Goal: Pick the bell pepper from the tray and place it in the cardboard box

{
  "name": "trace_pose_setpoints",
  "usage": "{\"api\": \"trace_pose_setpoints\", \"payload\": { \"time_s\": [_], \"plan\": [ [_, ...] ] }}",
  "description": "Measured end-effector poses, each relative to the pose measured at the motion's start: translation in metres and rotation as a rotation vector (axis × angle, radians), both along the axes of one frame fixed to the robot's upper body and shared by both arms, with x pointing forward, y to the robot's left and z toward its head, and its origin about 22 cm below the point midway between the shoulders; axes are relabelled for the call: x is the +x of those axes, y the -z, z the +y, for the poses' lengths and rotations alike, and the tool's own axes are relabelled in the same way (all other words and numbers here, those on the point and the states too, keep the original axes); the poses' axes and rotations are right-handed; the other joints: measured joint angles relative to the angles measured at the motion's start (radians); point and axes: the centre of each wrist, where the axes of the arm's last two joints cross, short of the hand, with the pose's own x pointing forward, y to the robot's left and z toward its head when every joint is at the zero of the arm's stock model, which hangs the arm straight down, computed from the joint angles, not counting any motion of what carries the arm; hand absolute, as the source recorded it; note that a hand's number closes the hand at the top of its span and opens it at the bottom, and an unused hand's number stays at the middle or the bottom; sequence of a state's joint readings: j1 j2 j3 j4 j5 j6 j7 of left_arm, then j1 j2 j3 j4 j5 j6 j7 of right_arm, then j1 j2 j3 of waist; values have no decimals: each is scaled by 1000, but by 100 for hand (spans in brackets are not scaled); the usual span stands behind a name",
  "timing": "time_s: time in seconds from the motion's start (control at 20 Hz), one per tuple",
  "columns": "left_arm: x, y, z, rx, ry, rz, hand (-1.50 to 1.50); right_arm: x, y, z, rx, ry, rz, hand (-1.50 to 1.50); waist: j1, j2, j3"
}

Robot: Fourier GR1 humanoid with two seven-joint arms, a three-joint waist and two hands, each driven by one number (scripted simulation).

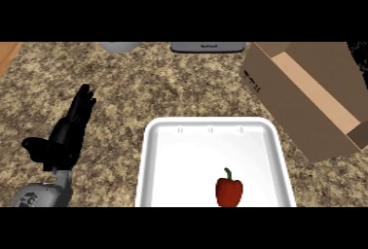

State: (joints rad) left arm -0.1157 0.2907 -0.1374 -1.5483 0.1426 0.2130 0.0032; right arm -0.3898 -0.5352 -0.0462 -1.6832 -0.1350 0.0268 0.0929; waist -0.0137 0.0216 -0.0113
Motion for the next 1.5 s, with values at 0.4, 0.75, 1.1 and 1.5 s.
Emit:
{"api": "trace_pose_setpoints", "payload": {
  "time_s": [0.4, 0.75, 1.1, 1.5],
  "plan": [
    [-9, 2, 20, -88, -151, 41, 0, -60, 85, -59, 99, 567, 189, 150, -90, -29, 8],
    [-16, -4, 21, -160, -154, 75, 0, -156, 161, -34, 22, 875, 192, -150, -70, -36, 10],
    [-13, -14, 16, -176, -111, 75, 0, -226, 142, -6, -229, 771, 352, -150, -23, -23, 7],
    [-5, -24, 9, -172, -77, 73, 0, -247, 96, 35, -305, 595, 674, -150, 10, -17, 6]
  ]
}}
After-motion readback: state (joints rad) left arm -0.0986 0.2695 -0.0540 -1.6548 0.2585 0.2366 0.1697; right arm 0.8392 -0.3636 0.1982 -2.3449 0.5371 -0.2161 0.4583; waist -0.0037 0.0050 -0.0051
